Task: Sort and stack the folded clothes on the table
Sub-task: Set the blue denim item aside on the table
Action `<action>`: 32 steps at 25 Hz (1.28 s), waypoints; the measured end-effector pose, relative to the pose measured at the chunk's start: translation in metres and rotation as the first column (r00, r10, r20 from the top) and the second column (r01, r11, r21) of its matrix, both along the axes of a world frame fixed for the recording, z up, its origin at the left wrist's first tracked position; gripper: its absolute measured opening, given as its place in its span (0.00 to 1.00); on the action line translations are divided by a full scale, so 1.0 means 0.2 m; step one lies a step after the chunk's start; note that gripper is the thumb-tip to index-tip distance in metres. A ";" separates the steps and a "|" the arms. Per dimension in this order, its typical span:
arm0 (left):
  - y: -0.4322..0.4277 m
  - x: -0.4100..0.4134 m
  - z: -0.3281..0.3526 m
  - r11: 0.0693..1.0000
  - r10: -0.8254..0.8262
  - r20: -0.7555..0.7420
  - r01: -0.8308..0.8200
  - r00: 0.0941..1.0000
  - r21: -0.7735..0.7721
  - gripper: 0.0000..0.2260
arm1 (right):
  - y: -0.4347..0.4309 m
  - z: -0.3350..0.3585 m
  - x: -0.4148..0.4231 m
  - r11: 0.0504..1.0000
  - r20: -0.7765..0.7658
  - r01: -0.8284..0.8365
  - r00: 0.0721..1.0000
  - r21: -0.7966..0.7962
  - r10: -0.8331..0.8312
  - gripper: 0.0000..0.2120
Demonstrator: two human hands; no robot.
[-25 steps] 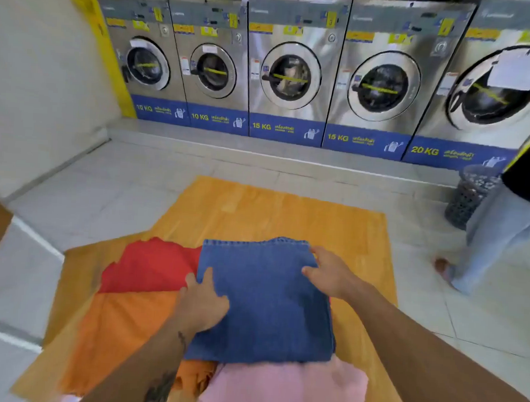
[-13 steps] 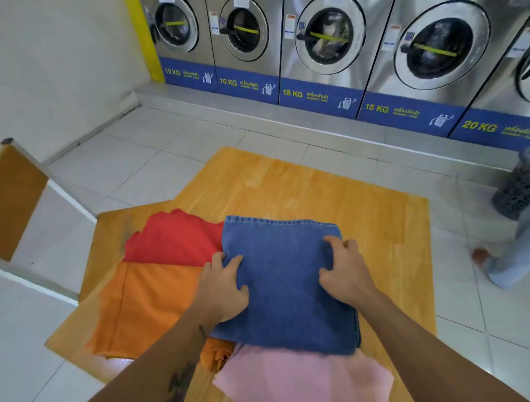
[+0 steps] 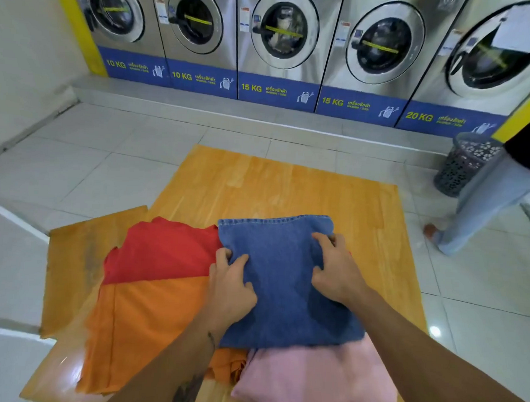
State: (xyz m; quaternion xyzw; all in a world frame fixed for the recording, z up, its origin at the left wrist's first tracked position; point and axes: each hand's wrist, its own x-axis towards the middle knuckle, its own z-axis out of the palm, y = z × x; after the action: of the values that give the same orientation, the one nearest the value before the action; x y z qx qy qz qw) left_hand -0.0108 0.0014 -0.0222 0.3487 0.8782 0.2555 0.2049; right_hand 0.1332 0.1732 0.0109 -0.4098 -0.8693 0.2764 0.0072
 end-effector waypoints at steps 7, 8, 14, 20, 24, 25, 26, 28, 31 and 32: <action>0.01 -0.05 -0.03 0.993 0.023 0.096 -0.033 0.995 0.111 0.26 | 0.03 0.03 0.02 0.995 -0.101 0.083 0.991 -0.052 -0.088 0.30; 0.01 -0.06 -0.02 0.989 0.046 0.120 -0.063 0.992 0.136 0.25 | 0.03 0.03 0.03 0.995 -0.083 0.080 0.993 -0.058 -0.085 0.30; 0.08 -0.06 0.07 0.972 0.069 0.122 -0.094 0.990 0.216 0.22 | 0.04 0.04 0.02 0.984 -0.086 0.139 0.985 -0.112 -0.150 0.35; 0.32 -0.06 0.24 0.927 -0.023 -0.123 0.067 0.992 0.369 0.22 | 0.18 0.19 0.01 0.985 -0.306 0.167 0.941 0.041 -0.147 0.31; 0.66 -0.13 0.35 0.911 -0.026 -0.173 0.095 0.984 0.402 0.22 | 0.52 0.33 -0.02 0.972 -0.374 0.207 0.915 0.109 -0.153 0.31; 0.77 -0.15 0.36 0.910 -0.032 -0.175 0.101 0.984 0.402 0.22 | 0.62 0.35 -0.03 0.968 -0.375 0.221 0.913 0.119 -0.162 0.32; 0.88 -0.16 0.37 0.909 -0.047 -0.176 0.115 0.983 0.401 0.22 | 0.71 0.36 -0.04 0.965 -0.370 0.232 0.913 0.123 -0.173 0.32; 1.08 -0.19 0.35 0.902 -0.087 -0.191 0.159 0.978 0.402 0.23 | 0.89 0.35 -0.06 0.956 -0.352 0.267 0.912 0.126 -0.208 0.32; 1.30 -0.24 0.22 0.912 -0.166 -0.204 0.229 0.965 0.341 0.22 | 1.08 0.21 -0.07 0.946 -0.324 0.305 0.911 0.107 -0.256 0.31; 1.35 -0.25 0.15 0.924 -0.189 -0.201 0.243 0.961 0.296 0.23 | 1.12 0.13 -0.07 0.951 -0.287 0.292 0.924 0.099 -0.253 0.31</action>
State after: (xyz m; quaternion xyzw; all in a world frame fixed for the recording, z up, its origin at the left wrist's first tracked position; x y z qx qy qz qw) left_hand -0.0616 0.2719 0.0074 0.4924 0.7956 0.3390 0.0980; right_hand 0.1198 0.3976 0.0371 -0.4836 -0.8116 0.2646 0.1933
